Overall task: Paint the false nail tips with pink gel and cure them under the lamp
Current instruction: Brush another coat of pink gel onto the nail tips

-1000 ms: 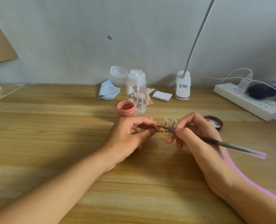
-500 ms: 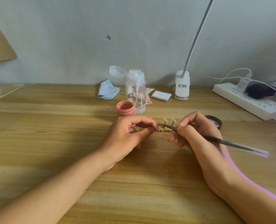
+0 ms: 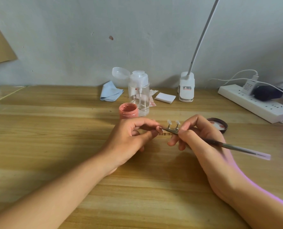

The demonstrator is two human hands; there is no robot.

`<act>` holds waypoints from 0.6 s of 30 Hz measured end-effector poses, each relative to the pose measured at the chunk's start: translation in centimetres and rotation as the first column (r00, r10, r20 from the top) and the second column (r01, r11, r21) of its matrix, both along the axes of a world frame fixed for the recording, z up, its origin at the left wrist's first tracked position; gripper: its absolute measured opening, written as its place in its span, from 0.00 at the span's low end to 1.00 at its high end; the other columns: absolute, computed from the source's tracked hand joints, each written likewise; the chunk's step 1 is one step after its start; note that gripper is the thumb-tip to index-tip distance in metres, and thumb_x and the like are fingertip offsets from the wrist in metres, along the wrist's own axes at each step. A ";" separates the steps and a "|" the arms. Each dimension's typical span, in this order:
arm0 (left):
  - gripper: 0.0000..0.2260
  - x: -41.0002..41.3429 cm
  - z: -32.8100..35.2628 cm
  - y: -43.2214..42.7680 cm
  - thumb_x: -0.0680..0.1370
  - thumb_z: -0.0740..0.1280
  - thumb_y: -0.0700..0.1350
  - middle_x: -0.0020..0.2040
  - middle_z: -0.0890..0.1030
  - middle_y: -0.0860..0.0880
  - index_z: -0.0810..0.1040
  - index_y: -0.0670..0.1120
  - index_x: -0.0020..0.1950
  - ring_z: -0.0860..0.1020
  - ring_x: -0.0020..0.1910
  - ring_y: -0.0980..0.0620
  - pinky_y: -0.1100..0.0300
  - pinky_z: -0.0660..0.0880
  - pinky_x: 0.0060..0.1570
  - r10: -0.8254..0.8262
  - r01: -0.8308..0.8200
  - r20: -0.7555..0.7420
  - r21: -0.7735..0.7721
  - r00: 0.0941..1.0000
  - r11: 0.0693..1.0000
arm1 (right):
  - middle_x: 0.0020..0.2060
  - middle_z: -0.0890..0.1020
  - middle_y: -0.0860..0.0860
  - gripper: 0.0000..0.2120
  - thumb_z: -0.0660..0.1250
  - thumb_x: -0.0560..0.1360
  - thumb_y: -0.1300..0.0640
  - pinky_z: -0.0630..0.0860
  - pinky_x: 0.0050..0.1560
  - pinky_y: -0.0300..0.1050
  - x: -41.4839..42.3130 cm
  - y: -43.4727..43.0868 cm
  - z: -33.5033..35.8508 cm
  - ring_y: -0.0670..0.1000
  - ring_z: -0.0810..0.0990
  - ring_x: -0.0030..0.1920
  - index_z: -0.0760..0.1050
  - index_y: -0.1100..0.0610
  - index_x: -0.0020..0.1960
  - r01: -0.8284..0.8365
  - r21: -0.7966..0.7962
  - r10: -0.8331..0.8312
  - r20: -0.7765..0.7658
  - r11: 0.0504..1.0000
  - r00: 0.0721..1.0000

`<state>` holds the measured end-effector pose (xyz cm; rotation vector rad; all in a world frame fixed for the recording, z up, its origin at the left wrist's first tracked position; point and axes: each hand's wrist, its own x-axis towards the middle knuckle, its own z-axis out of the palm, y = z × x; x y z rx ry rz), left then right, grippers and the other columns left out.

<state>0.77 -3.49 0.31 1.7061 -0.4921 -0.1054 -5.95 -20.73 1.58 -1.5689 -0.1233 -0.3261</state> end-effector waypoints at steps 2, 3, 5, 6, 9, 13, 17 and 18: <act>0.07 0.0 0.0 0.0 0.77 0.72 0.39 0.50 0.85 0.56 0.85 0.49 0.50 0.77 0.38 0.53 0.68 0.70 0.28 0.008 -0.008 -0.006 0.006 1.000 1.000 | 0.34 0.85 0.57 0.07 0.62 0.79 0.68 0.75 0.39 0.38 0.0 0.0 0.0 0.45 0.78 0.34 0.71 0.60 0.43 -0.002 0.000 0.002 0.001 1.000 1.000; 0.06 0.0 0.0 0.0 0.77 0.72 0.39 0.50 0.85 0.56 0.85 0.49 0.51 0.77 0.39 0.53 0.68 0.70 0.28 0.011 -0.011 -0.008 0.008 1.000 1.000 | 0.34 0.85 0.57 0.07 0.62 0.79 0.67 0.75 0.39 0.38 -0.1 0.0 0.0 0.45 0.77 0.34 0.70 0.59 0.43 -0.002 0.000 0.002 0.000 1.000 1.000; 0.06 0.0 0.0 0.0 0.77 0.72 0.39 0.51 0.85 0.56 0.85 0.48 0.51 0.77 0.38 0.53 0.67 0.70 0.28 0.009 -0.009 -0.004 0.012 1.000 1.000 | 0.34 0.85 0.57 0.08 0.62 0.78 0.68 0.74 0.39 0.38 -0.1 0.1 0.1 0.44 0.78 0.33 0.70 0.59 0.42 -0.013 -0.005 0.013 0.002 1.000 1.000; 0.06 0.0 0.0 -0.1 0.77 0.72 0.39 0.51 0.85 0.56 0.85 0.47 0.52 0.76 0.38 0.53 0.67 0.70 0.28 0.008 -0.008 -0.003 0.012 1.000 1.000 | 0.34 0.85 0.57 0.08 0.62 0.78 0.68 0.74 0.38 0.37 -0.1 0.1 0.1 0.44 0.78 0.33 0.70 0.59 0.42 -0.013 -0.006 0.013 0.003 1.000 1.000; 0.07 -0.1 0.0 0.0 0.77 0.72 0.38 0.51 0.85 0.55 0.85 0.46 0.52 0.76 0.39 0.51 0.68 0.70 0.27 0.010 -0.010 -0.010 0.009 1.000 1.000 | 0.33 0.85 0.57 0.07 0.63 0.78 0.67 0.74 0.38 0.39 0.0 0.1 0.1 0.44 0.79 0.33 0.70 0.59 0.42 0.004 -0.006 -0.004 -0.004 1.000 1.000; 0.06 -0.1 0.0 0.0 0.77 0.71 0.38 0.50 0.86 0.55 0.85 0.47 0.51 0.76 0.41 0.49 0.68 0.69 0.28 -0.007 0.007 -0.005 0.010 1.000 1.000 | 0.34 0.84 0.58 0.06 0.63 0.78 0.67 0.74 0.39 0.39 -0.1 0.0 0.0 0.46 0.77 0.34 0.70 0.59 0.43 0.028 0.021 -0.028 0.000 0.999 1.000; 0.06 -0.1 0.0 0.0 0.77 0.71 0.38 0.50 0.85 0.57 0.85 0.48 0.51 0.76 0.39 0.50 0.68 0.70 0.27 -0.004 0.004 -0.010 0.010 1.000 1.000 | 0.36 0.85 0.58 0.05 0.63 0.78 0.65 0.74 0.39 0.38 -0.3 0.2 0.1 0.43 0.78 0.34 0.71 0.61 0.44 0.002 0.016 -0.002 -0.008 1.000 1.000; 0.07 -0.1 0.0 0.0 0.77 0.72 0.38 0.50 0.85 0.58 0.85 0.48 0.51 0.76 0.38 0.52 0.68 0.70 0.28 -0.002 0.002 -0.010 0.009 1.000 1.000 | 0.35 0.85 0.57 0.05 0.63 0.78 0.65 0.74 0.39 0.38 -0.3 0.2 0.1 0.43 0.78 0.34 0.70 0.62 0.44 -0.004 0.010 0.004 -0.009 1.000 1.000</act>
